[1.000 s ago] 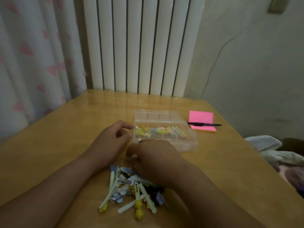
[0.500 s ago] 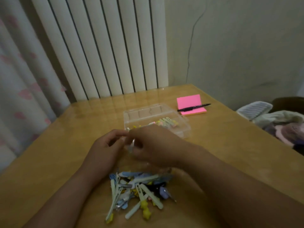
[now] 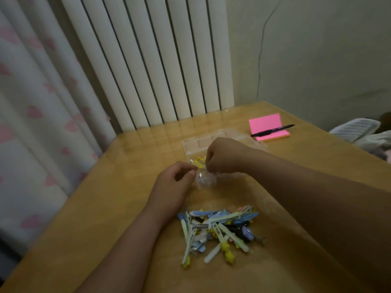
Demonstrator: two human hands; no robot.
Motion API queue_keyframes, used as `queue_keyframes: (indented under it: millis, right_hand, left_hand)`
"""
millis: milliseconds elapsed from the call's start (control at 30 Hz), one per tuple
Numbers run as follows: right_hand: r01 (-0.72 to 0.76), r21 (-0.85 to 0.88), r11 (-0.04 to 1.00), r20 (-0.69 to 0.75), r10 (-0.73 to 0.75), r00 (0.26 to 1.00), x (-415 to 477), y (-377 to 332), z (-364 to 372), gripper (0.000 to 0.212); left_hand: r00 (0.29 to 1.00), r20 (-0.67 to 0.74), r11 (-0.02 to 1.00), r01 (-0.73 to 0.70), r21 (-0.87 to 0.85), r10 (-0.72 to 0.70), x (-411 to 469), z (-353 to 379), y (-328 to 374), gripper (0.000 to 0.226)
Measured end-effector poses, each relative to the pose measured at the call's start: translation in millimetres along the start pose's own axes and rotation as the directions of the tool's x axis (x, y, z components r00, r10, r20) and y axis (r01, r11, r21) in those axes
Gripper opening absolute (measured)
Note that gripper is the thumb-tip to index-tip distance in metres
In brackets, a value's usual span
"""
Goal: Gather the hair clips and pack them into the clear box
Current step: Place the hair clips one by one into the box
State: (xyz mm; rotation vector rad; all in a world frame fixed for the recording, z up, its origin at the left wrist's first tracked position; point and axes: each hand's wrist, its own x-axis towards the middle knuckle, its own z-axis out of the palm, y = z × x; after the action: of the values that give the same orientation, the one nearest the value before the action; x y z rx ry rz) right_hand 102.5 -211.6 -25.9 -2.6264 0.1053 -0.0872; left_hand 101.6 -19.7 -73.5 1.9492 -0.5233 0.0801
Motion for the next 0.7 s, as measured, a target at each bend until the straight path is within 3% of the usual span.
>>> queue_keyframes:
  millis: [233,433,600,700]
  right_hand:
    - [0.004,0.001,1.0,-0.001,-0.004,1.0,3,-5,10,0.016]
    - [0.017,-0.038,0.999,-0.227,-0.025,0.974,-7,6,16,0.015]
    - [0.215,0.121,0.969,-0.404,-0.15,0.902,-34,16,-8,0.013]
    - [0.323,0.219,0.921,-0.337,-0.239,0.911,-60,16,-12,0.01]
  left_hand:
    - [1.0,0.011,1.0,-0.005,0.016,0.005,-1,-1,1,0.014]
    - [1.0,0.011,1.0,0.009,0.027,-0.009,-2,-1,1,0.014]
    - [0.999,0.01,0.999,0.039,0.007,-0.039,-3,-1,3,0.015]
    - [0.998,0.011,0.998,0.058,0.025,-0.058,-5,-1,4,0.017]
